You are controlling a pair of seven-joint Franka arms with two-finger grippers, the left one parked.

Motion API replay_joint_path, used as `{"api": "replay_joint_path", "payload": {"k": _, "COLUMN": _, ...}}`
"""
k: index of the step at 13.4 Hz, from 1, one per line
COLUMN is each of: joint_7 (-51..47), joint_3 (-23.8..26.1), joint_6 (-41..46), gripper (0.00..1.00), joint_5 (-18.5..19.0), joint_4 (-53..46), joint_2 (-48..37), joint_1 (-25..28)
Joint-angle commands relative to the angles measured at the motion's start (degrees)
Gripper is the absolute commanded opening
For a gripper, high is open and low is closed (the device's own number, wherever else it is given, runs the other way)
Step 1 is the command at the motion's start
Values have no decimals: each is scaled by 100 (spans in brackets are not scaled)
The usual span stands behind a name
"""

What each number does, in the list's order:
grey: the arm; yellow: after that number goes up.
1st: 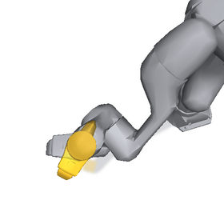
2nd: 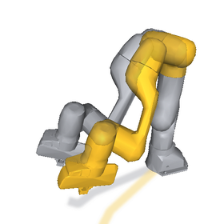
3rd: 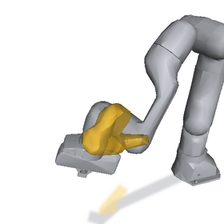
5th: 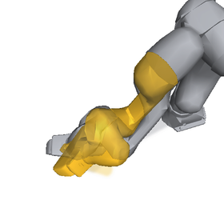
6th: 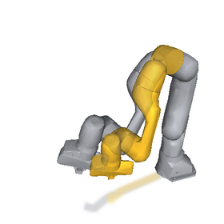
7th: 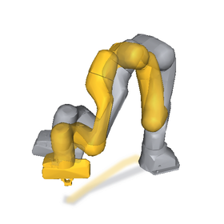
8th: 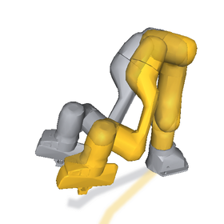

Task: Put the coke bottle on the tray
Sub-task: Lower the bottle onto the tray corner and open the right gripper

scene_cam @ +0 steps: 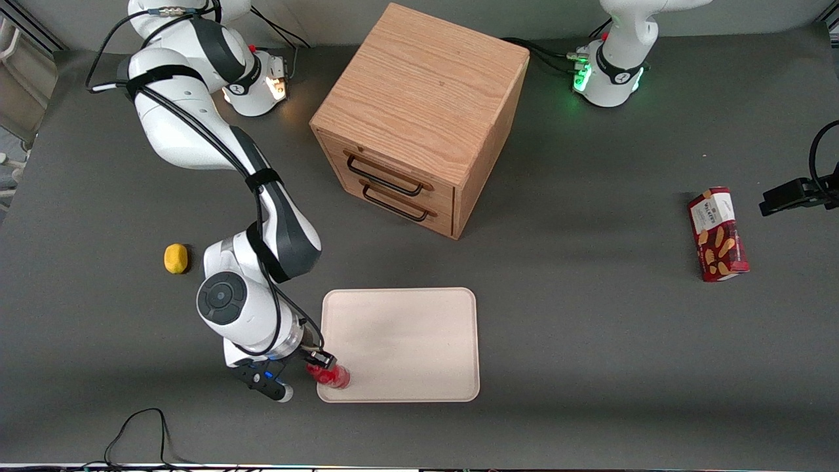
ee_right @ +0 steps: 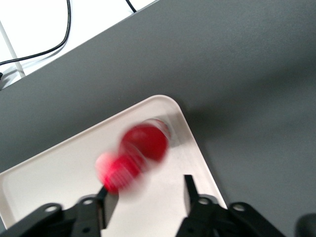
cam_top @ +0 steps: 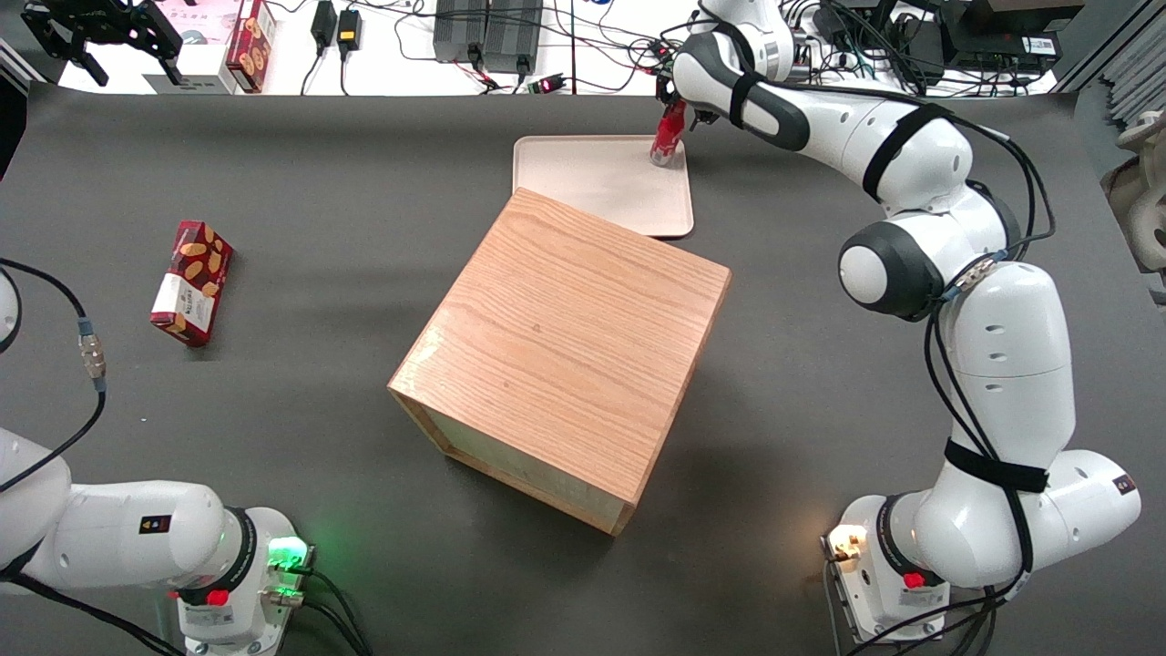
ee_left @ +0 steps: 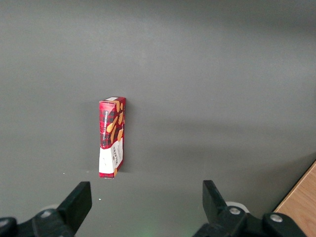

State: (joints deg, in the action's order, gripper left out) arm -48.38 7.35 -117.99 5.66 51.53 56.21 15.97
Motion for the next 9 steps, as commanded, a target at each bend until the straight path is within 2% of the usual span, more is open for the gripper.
{"api": "replay_joint_path", "payload": {"k": 1, "joint_7": -189, "joint_3": -23, "joint_6": 30, "gripper": 100, "joint_5": 163, "joint_4": -258, "joint_2": 145, "joint_1": 81}}
{"api": "replay_joint_path", "payload": {"k": 9, "joint_7": -189, "joint_3": -23, "joint_6": 74, "gripper": 100, "joint_5": 172, "joint_4": -249, "joint_2": 136, "joint_1": 99}}
